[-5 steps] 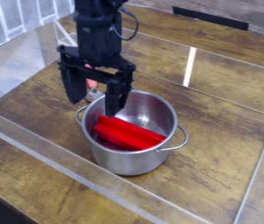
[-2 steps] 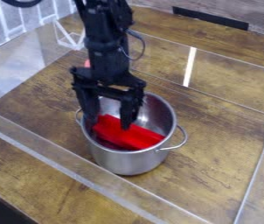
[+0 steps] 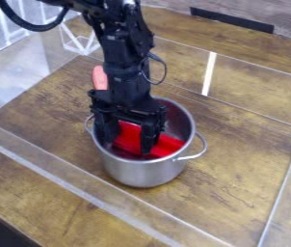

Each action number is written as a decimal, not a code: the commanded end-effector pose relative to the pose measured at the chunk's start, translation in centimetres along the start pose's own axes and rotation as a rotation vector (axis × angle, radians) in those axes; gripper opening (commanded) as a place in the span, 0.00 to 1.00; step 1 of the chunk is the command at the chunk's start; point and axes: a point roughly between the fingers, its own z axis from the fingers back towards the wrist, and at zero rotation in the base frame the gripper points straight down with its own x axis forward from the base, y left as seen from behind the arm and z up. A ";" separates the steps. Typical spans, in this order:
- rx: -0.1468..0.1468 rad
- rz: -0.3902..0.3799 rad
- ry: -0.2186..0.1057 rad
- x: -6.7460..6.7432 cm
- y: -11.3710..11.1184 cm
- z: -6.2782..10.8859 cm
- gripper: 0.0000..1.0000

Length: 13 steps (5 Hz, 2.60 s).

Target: Remove the red object from the silver pot and put it on the table

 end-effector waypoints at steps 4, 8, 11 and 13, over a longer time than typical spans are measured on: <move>-0.005 -0.198 0.022 -0.7 -0.9 -1.2 0.00; -0.026 -0.105 0.005 0.2 -1.0 -0.4 1.00; -0.009 -0.064 -0.020 0.3 -0.6 0.9 0.00; -0.002 -0.007 -0.039 0.6 0.0 1.8 0.00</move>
